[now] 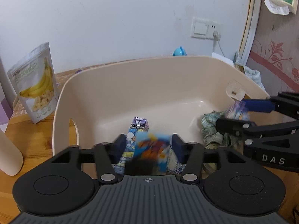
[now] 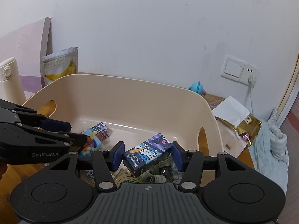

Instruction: Organize objects

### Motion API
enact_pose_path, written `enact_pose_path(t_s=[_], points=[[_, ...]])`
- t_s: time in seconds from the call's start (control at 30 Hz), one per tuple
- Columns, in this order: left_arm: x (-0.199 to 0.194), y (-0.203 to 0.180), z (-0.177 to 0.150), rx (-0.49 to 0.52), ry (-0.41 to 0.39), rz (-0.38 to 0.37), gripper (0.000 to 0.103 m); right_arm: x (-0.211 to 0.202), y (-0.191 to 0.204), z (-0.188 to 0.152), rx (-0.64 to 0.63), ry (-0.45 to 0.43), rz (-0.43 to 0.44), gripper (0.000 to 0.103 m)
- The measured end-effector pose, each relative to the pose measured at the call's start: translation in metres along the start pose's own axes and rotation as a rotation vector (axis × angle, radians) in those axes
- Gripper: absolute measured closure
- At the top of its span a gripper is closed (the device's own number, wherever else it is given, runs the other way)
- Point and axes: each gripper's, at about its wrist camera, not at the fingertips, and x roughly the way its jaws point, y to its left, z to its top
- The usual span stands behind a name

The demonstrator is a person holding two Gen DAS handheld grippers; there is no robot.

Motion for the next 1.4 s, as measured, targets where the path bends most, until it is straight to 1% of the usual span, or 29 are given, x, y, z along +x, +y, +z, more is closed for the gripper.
enact_pose_path(t_s=[0.03,0.13,0.2,0.23,0.3,0.33,0.37,0.5,0.6,0.73,1.0,1.13,1.23,1.4], points=[[-0.002,-0.001,0.001,-0.001,-0.010,0.004,0.039,-0.001,-0.001,-0.001,0.009,0.000,0.004,0.040],[-0.009,-0.003,0.002,-0.001,-0.040,0.020,0.033,-0.006,-0.002,-0.002,0.025,-0.006,0.005,0.035],[-0.014,-0.005,0.003,-0.001,-0.047,0.025,0.031,-0.011,-0.004,-0.002,0.035,-0.014,0.002,0.028],[-0.016,-0.006,0.003,-0.001,-0.051,0.028,0.027,-0.013,-0.005,-0.003,0.040,-0.020,0.002,0.023],[-0.021,-0.007,0.003,-0.002,-0.068,0.044,0.022,-0.019,-0.008,-0.003,0.051,-0.028,0.000,0.018],[-0.024,-0.007,0.002,-0.003,-0.076,0.047,0.021,-0.022,-0.009,-0.003,0.057,-0.034,0.000,0.013],[-0.027,-0.008,0.002,-0.006,-0.079,0.049,0.021,-0.026,-0.011,-0.003,0.062,-0.041,-0.003,0.010],[-0.037,-0.009,0.000,-0.015,-0.079,0.070,0.018,-0.038,-0.016,-0.005,0.080,-0.060,-0.012,0.007],[-0.046,-0.011,-0.005,-0.011,-0.085,0.093,0.018,-0.046,-0.017,-0.007,0.089,-0.067,-0.013,0.005],[-0.059,-0.010,-0.013,-0.043,-0.092,0.088,0.018,-0.054,-0.016,-0.011,0.088,-0.072,-0.013,0.003],[-0.085,-0.013,-0.024,-0.050,-0.107,0.096,0.018,-0.073,-0.020,-0.021,0.107,-0.076,0.003,0.001],[-0.093,-0.014,-0.028,-0.058,-0.088,0.086,0.018,-0.082,-0.020,-0.026,0.116,-0.070,0.009,0.000],[-0.101,-0.018,-0.032,-0.049,-0.100,0.110,0.018,-0.090,-0.019,-0.032,0.116,-0.065,0.012,0.000],[-0.117,-0.020,-0.038,-0.071,-0.113,0.094,0.018,-0.105,-0.018,-0.038,0.121,-0.071,0.008,0.000]])
